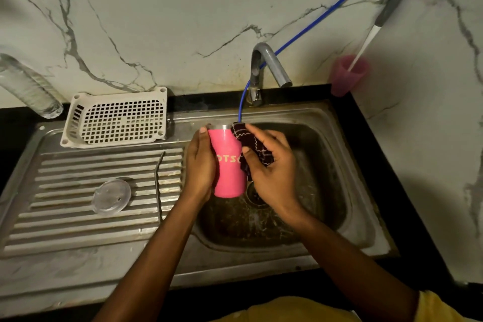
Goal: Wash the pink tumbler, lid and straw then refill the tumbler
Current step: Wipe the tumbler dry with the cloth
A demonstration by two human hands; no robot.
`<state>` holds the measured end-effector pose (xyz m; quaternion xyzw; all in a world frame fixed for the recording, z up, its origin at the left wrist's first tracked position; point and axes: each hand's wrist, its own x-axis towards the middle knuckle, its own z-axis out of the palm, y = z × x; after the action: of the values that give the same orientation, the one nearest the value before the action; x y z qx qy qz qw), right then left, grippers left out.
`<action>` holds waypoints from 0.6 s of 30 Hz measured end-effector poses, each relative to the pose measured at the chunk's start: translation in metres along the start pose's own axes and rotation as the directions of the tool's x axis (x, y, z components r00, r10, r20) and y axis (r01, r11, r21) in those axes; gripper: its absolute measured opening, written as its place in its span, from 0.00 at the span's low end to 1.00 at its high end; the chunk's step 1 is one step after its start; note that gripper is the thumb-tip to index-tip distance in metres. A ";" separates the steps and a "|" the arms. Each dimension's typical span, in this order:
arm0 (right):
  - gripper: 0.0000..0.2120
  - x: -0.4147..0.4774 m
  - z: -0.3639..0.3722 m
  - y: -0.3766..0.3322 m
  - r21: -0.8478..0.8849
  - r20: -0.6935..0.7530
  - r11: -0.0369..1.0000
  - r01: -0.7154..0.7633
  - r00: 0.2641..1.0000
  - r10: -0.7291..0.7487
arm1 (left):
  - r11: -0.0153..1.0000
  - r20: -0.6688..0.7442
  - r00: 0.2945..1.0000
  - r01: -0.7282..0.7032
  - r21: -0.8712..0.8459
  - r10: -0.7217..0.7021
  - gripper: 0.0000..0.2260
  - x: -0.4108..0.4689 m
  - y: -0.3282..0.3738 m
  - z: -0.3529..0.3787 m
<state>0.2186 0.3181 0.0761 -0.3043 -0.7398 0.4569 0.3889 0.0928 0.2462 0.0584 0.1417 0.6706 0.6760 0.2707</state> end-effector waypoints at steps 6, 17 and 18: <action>0.22 0.006 0.007 -0.014 -0.006 0.017 1.000 0.003 1.000 -0.003 | 0.991 -0.033 0.998 -0.044 0.124 0.049 0.25 -0.009 0.004 0.011; 0.22 0.039 -0.003 -0.023 -0.141 0.132 0.980 0.140 0.984 -0.122 | 0.995 -0.112 0.989 -0.096 -0.008 0.095 0.29 -0.007 0.010 0.010; 0.24 0.029 -0.008 -0.023 -0.141 0.180 0.975 0.169 0.973 -0.143 | 0.995 -0.113 0.989 -0.096 -0.035 0.092 0.27 -0.007 0.010 0.010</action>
<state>0.2085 0.3356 0.1077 -0.2345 -0.8252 0.3900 0.3346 0.1021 0.2511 0.0698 0.1299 0.6634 0.7082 0.2037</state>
